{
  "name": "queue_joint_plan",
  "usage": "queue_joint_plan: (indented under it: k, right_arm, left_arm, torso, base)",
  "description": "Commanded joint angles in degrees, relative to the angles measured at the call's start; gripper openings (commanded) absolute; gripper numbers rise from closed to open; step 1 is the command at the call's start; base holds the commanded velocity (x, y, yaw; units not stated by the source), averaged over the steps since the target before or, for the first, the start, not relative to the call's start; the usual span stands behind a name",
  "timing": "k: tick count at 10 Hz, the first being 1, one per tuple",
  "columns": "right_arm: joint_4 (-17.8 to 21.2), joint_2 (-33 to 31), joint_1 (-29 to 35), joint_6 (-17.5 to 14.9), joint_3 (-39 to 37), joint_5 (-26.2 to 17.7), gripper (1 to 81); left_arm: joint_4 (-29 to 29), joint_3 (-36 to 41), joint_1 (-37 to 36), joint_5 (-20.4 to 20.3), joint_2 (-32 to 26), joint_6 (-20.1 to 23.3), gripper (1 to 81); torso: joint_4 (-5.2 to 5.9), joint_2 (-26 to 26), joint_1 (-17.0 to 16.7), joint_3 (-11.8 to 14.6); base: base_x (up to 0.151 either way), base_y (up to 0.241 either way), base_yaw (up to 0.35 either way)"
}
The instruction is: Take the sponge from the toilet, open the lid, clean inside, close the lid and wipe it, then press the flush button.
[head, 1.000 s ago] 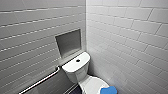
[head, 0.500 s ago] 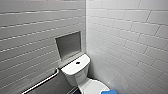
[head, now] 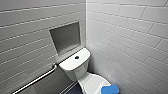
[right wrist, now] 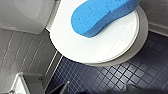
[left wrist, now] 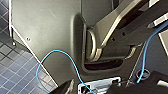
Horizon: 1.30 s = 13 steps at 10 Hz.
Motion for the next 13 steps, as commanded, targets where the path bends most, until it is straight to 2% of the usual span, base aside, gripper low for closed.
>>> queue_joint_plan:
  k: [1,3,6,7,9,11,12,13]
  right_arm:
    - [0.52,-0.06,7.52,1.67,-2.04,-2.68,81.1]
    - [0.61,3.19,9.55,1.76,-5.56,-4.88,81.1]
    - [0.69,4.52,11.83,2.46,-6.36,-5.24,81.1]
    - [0.78,4.52,12.36,2.99,-6.18,-5.15,81.1]
    - [0.52,5.21,12.98,6.93,-6.53,-4.97,81.1]
    - [0.51,5.83,13.68,11.60,-6.89,-4.53,81.1]
    - [0.52,5.84,14.20,13.96,-7.32,-4.36,81.1]
    - [0.52,6.01,14.38,18.17,-8.37,-4.18,81.1]
  left_arm:
    - [-0.21,1.45,0.84,3.69,-0.41,0.22,81.1]
    - [-0.30,3.03,2.33,3.34,-0.33,0.13,81.1]
    - [-0.21,4.44,5.84,1.49,0.38,0.22,81.1]
    - [-0.03,4.36,6.81,1.23,0.56,0.22,81.1]
    - [0.05,4.18,7.08,0.87,0.73,0.22,81.1]
    - [0.23,4.09,6.99,0.79,0.91,0.22,81.1]
    - [0.23,4.09,6.99,0.79,0.91,0.22,81.1]
    - [0.23,4.09,6.90,0.87,0.82,0.22,81.1]
  torso:
    - [0.00,-5.57,3.58,0.05]
    - [0.00,-8.98,5.74,-0.78]
    - [0.00,-15.39,9.77,-0.96]
    - [0.00,-17.53,11.10,-5.11]
    - [0.00,-21.16,13.38,-7.60]
    - [0.00,-25.03,15.84,-5.64]
    - [0.00,-26.86,17.05,-6.82]
    - [0.00,-28.46,18.07,-7.17]
  base:
    - [0.000,0.000,0.000]
    - [0.000,0.000,0.000]
    - [0.000,0.000,0.000]
    - [0.000,0.000,0.000]
    - [0.000,0.000,0.000]
    - [0.000,0.000,0.000]
    - [0.000,0.000,0.000]
    - [0.000,0.000,0.000]
